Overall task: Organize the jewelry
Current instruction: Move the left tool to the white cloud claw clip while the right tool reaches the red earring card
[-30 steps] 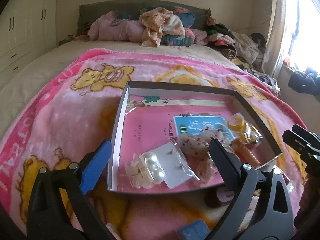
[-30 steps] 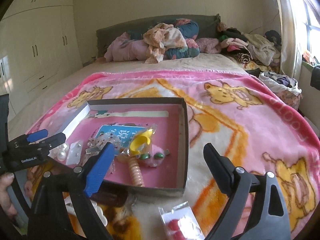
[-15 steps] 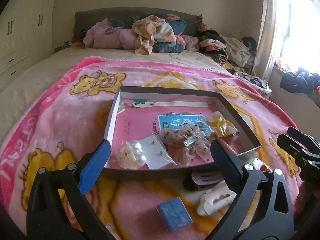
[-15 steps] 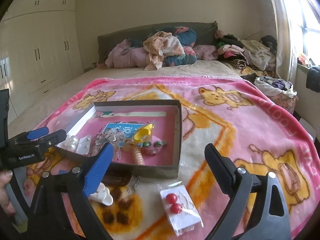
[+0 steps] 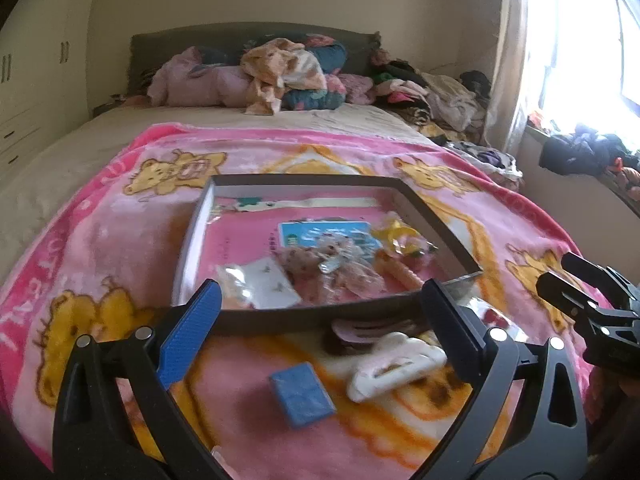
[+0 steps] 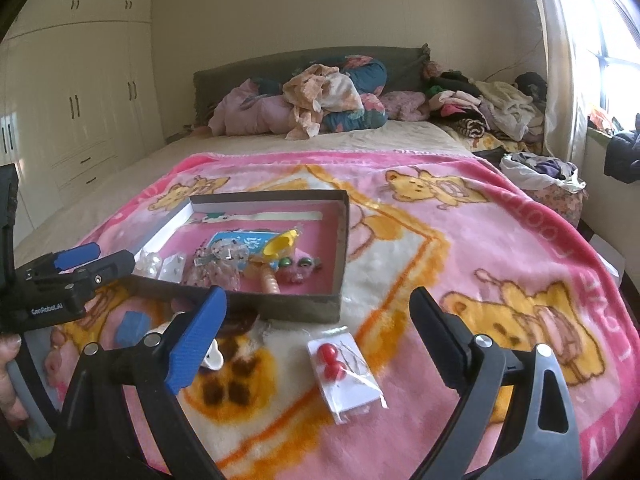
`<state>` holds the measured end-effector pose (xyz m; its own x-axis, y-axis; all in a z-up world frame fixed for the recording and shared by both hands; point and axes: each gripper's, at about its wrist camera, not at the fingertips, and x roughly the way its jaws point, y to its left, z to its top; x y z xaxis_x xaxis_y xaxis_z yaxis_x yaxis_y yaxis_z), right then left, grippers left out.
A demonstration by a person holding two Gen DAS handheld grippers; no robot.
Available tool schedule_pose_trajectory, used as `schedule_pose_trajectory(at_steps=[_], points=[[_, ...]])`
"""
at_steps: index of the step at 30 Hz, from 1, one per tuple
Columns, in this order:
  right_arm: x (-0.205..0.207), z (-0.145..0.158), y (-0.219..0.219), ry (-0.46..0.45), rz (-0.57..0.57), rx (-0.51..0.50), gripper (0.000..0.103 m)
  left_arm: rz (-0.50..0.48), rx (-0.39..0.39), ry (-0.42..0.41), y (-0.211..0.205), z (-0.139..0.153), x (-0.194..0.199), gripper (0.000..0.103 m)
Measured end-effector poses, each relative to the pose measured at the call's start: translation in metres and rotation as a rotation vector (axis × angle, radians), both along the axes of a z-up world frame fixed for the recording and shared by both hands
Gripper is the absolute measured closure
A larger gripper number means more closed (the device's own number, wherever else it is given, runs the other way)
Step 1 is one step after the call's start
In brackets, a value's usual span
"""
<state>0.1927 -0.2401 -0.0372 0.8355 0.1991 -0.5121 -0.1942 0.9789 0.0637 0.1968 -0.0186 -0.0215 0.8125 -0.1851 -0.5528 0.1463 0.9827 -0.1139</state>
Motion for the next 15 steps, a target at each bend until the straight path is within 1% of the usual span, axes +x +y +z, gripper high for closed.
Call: schedule_pose_trajectory(at_steps=[9, 15], points=[[-0.026, -0.001, -0.027, -0.004, -0.047, 0.010, 0.013, -0.065, 0.021, 0.006, -0.033, -0.004, -0.010, 0.012], [-0.043, -0.006, -0.046, 0.006, -0.072, 0.015, 0.013, -0.099, 0.052, 0.018, -0.056, -0.011, -0.014, 0.012]])
